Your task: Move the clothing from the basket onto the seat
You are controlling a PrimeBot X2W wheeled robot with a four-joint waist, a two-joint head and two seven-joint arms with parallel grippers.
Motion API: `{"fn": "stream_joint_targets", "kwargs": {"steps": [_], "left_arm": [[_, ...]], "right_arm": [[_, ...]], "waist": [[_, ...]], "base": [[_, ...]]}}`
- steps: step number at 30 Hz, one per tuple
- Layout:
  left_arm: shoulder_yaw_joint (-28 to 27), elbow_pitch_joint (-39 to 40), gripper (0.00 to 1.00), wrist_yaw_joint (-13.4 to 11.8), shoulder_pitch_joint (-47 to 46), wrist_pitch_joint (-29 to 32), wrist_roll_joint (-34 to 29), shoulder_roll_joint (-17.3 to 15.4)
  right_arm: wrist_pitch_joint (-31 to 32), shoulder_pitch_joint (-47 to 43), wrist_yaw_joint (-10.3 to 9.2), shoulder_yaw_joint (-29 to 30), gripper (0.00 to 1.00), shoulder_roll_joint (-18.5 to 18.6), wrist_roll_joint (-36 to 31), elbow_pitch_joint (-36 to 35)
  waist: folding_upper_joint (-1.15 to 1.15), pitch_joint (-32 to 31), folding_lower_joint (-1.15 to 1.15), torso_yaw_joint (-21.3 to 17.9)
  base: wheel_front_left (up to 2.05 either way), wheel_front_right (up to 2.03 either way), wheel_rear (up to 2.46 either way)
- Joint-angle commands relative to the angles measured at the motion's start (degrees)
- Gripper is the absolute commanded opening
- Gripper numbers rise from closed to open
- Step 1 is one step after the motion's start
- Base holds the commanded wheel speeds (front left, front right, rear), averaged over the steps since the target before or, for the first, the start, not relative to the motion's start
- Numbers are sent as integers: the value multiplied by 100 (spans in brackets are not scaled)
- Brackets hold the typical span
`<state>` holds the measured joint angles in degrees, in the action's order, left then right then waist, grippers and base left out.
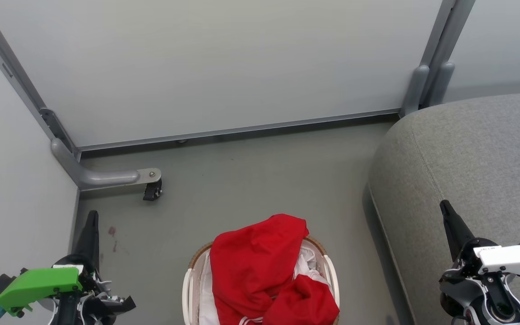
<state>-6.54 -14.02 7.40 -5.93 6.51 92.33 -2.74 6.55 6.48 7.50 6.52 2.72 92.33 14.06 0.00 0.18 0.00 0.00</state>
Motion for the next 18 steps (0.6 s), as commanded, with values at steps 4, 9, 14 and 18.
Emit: {"fn": "stream_joint_targets", "kwargs": {"steps": [4,9,14,18], "left_arm": [[-8,9,0,25,-64,19,16,-30],[-8,9,0,25,-64,19,16,-30],[-8,9,0,25,-65,19,16,-30],[-8,9,0,25,-65,19,16,-30]], "right_arm": [[11,-66,-2,5,0,36,16,-18],[11,-66,-2,5,0,36,16,-18],[11,-66,-2,5,0,36,16,-18],[11,-66,-2,5,0,36,16,-18]], "waist": [[0,0,0,0],[0,0,0,0],[0,0,0,0],[0,0,0,0]], "base": [[0,0,0],[0,0,0],[0,0,0],[0,0,0]]}}
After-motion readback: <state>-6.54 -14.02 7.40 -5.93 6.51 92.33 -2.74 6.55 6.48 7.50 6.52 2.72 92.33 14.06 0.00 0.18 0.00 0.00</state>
